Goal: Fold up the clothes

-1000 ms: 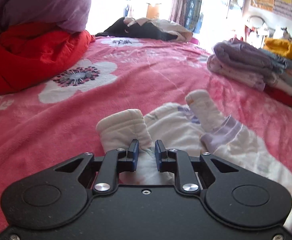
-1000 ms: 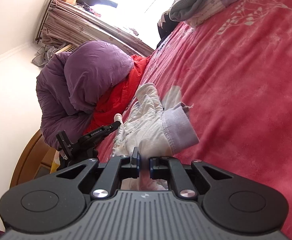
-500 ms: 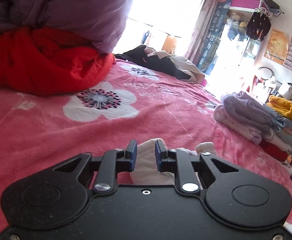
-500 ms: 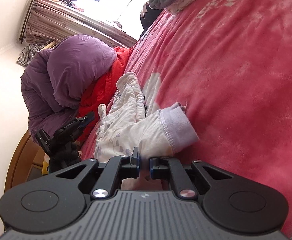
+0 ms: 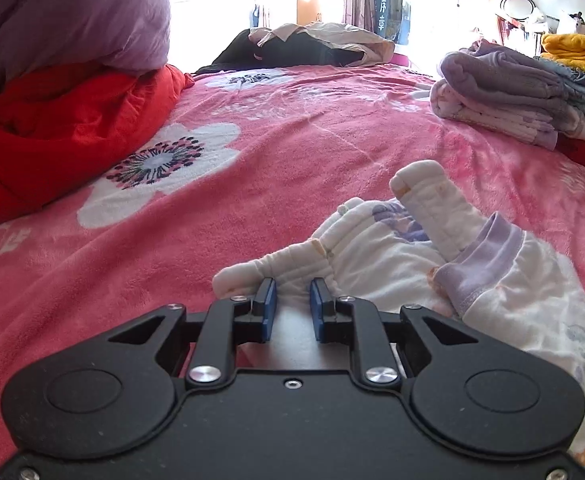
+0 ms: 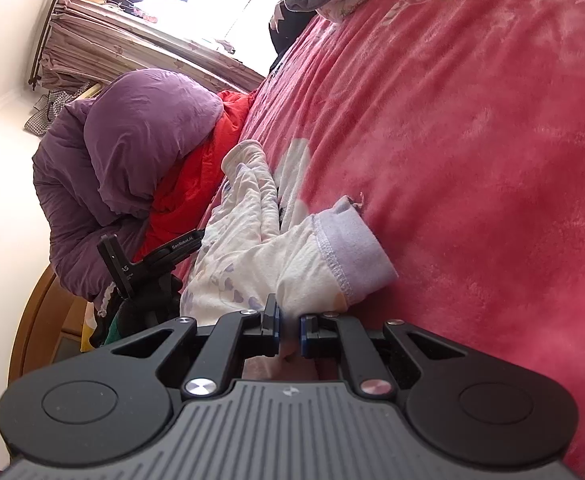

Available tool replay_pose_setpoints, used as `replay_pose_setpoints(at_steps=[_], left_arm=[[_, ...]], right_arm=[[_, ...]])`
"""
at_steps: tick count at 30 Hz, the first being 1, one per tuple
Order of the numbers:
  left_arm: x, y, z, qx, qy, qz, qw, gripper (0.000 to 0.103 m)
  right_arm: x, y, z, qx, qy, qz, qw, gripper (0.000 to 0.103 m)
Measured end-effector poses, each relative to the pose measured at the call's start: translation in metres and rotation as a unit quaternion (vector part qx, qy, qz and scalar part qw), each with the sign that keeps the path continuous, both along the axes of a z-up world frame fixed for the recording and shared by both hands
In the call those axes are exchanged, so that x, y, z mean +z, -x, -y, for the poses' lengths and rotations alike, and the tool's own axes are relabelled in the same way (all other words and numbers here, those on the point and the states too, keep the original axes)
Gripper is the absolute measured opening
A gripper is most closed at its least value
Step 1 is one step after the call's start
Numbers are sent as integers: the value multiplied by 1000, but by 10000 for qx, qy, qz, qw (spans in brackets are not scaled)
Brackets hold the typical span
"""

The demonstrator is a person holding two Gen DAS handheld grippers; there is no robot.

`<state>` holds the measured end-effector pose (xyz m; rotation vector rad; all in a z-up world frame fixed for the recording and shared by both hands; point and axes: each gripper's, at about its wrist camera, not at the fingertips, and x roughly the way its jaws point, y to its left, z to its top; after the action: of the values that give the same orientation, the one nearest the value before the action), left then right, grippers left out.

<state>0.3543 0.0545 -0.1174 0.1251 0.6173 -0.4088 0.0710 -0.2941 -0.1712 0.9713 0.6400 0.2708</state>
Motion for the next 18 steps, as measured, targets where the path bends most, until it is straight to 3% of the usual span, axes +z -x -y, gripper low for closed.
replay_pose_setpoints(at_steps=[4, 8, 12, 15, 18], left_arm=[[24, 21, -12, 223, 360, 160, 9990, 17], [41, 53, -19, 97, 511, 123, 9986, 17], [27, 68, -6, 32, 312, -192, 9993, 17], [-4, 69, 13, 88, -278, -160, 9994, 16], [14, 79, 4, 326, 185, -212, 9991, 17]], right_arm=[[4, 2, -1, -46, 78, 85, 9999, 11], [9, 5, -1, -112, 144, 245, 9995, 11], [13, 6, -1, -133, 199, 340, 9991, 11], [14, 7, -1, -153, 274, 409, 9987, 11], [17, 6, -4, -145, 405, 474, 9979, 11]])
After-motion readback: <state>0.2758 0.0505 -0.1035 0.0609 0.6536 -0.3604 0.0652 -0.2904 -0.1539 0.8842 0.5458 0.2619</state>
